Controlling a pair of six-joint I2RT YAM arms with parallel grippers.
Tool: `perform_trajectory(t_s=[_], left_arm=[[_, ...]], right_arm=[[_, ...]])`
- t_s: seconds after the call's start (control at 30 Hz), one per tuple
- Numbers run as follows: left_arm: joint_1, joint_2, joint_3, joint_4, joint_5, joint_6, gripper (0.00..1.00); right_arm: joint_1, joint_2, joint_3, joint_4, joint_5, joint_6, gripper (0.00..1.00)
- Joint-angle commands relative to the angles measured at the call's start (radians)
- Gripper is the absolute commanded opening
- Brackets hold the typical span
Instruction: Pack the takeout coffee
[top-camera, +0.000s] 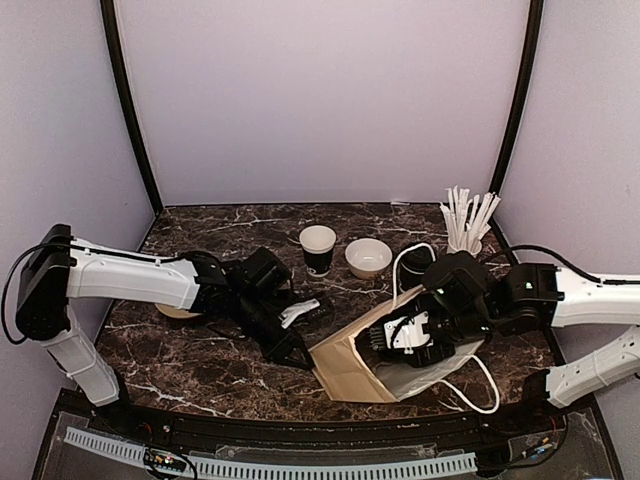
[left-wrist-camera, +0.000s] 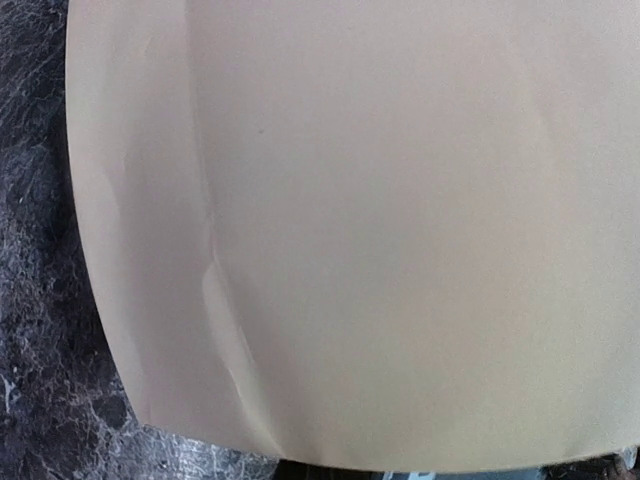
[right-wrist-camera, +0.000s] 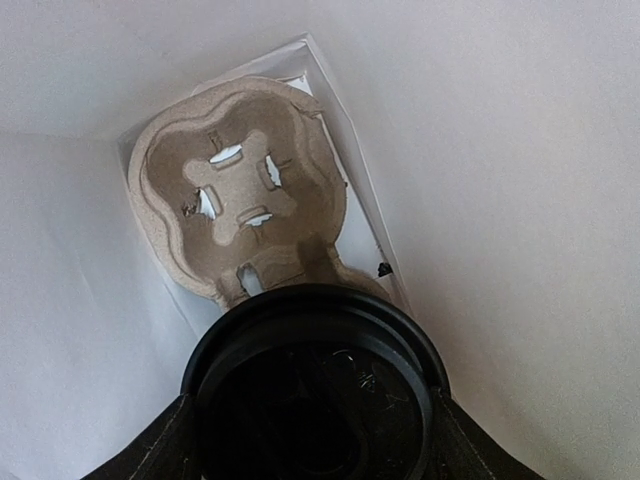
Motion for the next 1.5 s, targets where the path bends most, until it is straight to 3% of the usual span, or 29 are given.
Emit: perform_trajectory(t_s=[0.0, 0.3, 0.5, 0.73, 1.07, 1.47], left_arm=[[0.029, 0.055, 0.046, 0.058, -0.049, 0.031, 0.02], [0.082, 0.169, 0.144, 0.024, -0.16, 0.083, 0.02], [0.097, 0.169, 0.153, 0.02, -0.115, 0.132, 0.06], [0.109, 0.151, 0.133, -0.006, -0.093, 0.174, 0.17], [0.173, 0.147, 0.12, 0.0, -0.021, 0.193, 0.18], [0.193, 0.174, 0.121, 0.018, 0.035, 0.192, 0.17]], right_arm=[[-0.005, -0.005, 0.05, -0.005, 0.006, 0.013, 0.64], [0.0, -0.113, -0.005, -0.053, -0.104, -0.054, 0.64], [0.01, -0.226, -0.104, -0.01, -0.085, -0.12, 0.64], [0.011, -0.245, -0.157, 0.008, -0.065, -0.132, 0.64], [0.01, -0.222, -0.157, 0.05, 0.052, -0.106, 0.62], [-0.008, -0.212, -0.176, 0.102, 0.087, -0.022, 0.61]])
